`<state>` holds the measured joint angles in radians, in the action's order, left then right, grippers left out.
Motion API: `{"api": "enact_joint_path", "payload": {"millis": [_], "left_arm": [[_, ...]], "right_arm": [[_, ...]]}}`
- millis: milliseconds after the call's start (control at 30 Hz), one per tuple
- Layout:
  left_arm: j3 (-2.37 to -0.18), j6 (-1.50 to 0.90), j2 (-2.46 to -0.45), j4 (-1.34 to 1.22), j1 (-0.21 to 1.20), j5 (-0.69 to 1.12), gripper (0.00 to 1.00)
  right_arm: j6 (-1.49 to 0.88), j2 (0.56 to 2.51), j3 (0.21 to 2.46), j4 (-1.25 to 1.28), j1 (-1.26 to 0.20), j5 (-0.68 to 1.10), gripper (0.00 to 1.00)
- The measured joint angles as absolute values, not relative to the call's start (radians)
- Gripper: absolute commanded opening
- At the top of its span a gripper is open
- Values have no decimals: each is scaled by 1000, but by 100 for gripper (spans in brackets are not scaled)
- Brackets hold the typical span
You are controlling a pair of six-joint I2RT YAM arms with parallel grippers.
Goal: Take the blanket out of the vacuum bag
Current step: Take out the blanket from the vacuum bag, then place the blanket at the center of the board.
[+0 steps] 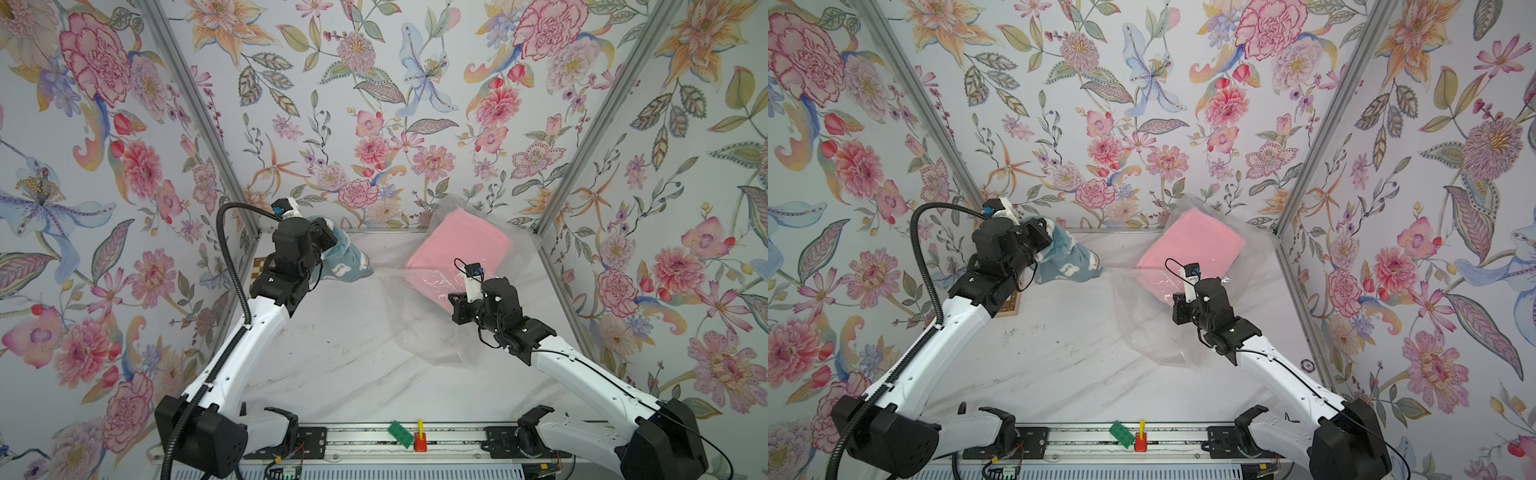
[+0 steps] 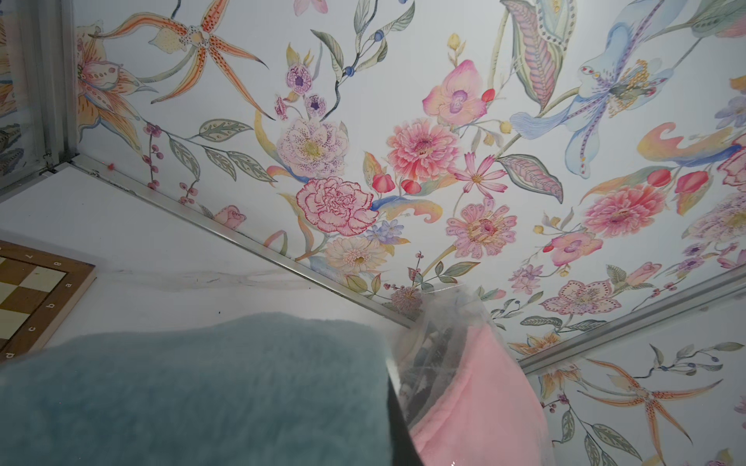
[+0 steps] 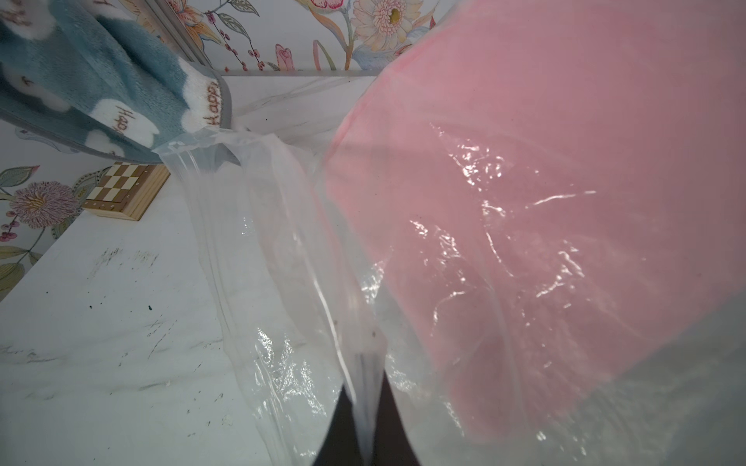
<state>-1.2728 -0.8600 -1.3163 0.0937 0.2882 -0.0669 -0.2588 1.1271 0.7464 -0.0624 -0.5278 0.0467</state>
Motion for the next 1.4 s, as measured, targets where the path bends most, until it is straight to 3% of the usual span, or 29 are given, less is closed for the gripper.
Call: {"api": "enact_joint_path", "payload": {"millis": [267, 567, 733, 1133, 1400], "left_arm": [[-1356, -817, -1530, 28, 181, 46, 0], [-1710, -728, -1807, 11, 121, 88, 0], [-1753, -703, -1861, -15, 111, 91, 0], [-1021, -882, -1796, -221, 130, 102, 0], [-872, -1073, -1718, -357, 158, 110, 0]], "right_arm": [[-258, 1140, 752, -38, -538, 77, 0], [-258, 1148, 755, -31, -544, 78, 0], [-250, 1201, 788, -32, -544, 81, 0], [-247, 1213, 795, -32, -544, 99, 0], [-248, 1213, 795, -28, -556, 99, 0]]}}
